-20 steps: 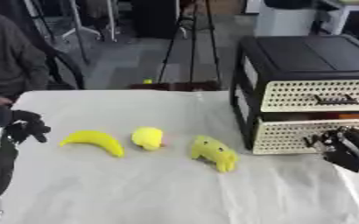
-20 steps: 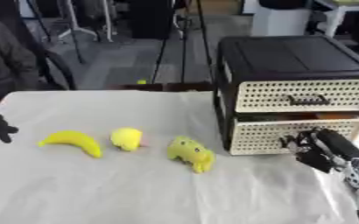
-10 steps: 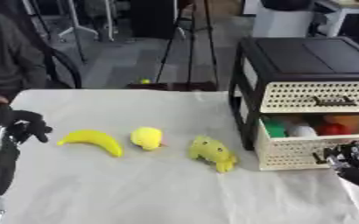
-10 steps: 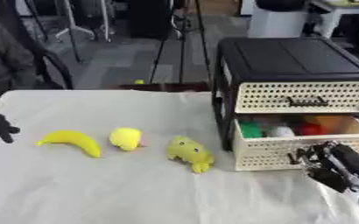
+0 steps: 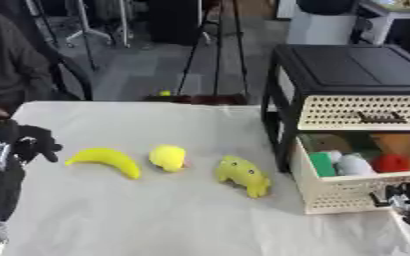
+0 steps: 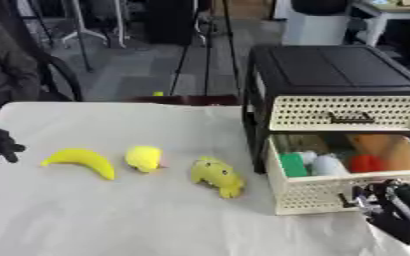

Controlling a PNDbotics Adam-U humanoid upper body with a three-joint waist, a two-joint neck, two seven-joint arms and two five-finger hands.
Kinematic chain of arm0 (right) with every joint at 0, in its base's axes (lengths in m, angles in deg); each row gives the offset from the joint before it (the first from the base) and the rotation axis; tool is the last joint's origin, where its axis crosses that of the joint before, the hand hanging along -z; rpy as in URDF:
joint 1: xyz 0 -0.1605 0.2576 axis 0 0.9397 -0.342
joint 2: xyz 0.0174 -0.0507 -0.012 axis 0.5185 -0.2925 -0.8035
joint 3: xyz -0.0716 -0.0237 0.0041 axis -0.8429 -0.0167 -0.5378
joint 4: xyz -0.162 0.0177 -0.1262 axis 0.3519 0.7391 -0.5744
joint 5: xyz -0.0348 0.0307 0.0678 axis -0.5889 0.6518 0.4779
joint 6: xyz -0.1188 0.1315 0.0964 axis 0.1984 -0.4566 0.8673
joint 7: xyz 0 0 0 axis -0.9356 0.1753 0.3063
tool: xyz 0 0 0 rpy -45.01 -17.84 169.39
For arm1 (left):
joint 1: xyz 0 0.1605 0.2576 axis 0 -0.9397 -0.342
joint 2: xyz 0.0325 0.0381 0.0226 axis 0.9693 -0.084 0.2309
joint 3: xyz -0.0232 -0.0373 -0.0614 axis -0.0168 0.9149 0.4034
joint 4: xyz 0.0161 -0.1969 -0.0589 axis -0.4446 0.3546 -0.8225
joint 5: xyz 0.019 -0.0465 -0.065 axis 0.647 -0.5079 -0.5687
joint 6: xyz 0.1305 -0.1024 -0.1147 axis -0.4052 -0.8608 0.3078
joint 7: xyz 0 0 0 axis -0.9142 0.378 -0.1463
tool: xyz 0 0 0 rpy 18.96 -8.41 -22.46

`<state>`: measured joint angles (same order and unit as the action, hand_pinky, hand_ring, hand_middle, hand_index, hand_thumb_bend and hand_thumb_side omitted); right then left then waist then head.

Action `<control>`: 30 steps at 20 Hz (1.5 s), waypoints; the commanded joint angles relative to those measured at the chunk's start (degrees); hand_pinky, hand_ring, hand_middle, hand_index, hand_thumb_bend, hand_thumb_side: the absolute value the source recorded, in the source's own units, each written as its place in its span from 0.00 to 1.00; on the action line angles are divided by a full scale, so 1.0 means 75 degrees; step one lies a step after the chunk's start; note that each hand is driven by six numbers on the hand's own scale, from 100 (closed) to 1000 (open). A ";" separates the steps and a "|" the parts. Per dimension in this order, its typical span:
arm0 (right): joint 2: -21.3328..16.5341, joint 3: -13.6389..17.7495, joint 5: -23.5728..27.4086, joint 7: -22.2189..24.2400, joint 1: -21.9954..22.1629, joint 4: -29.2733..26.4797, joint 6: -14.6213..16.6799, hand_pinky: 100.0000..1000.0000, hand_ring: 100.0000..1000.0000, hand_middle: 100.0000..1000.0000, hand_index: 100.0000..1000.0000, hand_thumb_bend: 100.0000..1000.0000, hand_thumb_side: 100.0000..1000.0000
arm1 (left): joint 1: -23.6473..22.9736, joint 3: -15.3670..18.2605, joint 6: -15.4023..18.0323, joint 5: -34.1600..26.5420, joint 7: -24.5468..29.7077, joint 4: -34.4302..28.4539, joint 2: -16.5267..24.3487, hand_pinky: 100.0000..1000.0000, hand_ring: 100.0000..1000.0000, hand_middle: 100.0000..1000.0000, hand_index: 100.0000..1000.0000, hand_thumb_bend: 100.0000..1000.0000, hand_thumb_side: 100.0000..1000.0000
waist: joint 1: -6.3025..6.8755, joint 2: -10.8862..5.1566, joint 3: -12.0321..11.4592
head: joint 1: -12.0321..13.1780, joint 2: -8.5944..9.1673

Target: Pick up objects from table and place into drawer.

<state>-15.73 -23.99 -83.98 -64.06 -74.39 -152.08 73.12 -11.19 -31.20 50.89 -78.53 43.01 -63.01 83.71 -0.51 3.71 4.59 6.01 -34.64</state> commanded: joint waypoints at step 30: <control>-0.0088 0.0238 0.1215 -0.1598 0.0603 -0.1933 0.0021 0.07 0.15 0.25 0.66 0.00 1.00 | 0.3528 -0.1148 0.1660 0.6645 0.2687 0.4012 0.4288 0.67 0.62 0.66 0.78 0.39 0.04 | -0.0066 -0.0076 0.0754 | 0.0551 0.0061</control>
<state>-15.52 -22.28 -75.66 -76.36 -69.31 -165.14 72.98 14.05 -39.07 61.76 -31.60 61.01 -35.56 112.46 -1.09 3.58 10.35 9.75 -34.59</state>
